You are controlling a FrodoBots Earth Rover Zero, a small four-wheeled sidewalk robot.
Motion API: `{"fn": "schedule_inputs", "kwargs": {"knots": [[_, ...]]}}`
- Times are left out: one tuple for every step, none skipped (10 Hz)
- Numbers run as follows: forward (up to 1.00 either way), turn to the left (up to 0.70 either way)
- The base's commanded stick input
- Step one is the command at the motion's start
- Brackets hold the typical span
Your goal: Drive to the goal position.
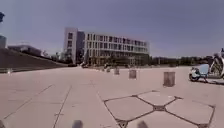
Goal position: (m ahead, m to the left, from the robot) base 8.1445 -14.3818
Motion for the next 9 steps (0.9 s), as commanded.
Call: {"fn": "schedule_inputs", "kwargs": {"knots": [[0.85,0.00],[0.85,0.00],[0.85,0.00],[0.85,0.00],[0.85,0.00],[0.85,0.00],[0.85,0.00],[0.85,0.00],[0.85,0.00]]}}
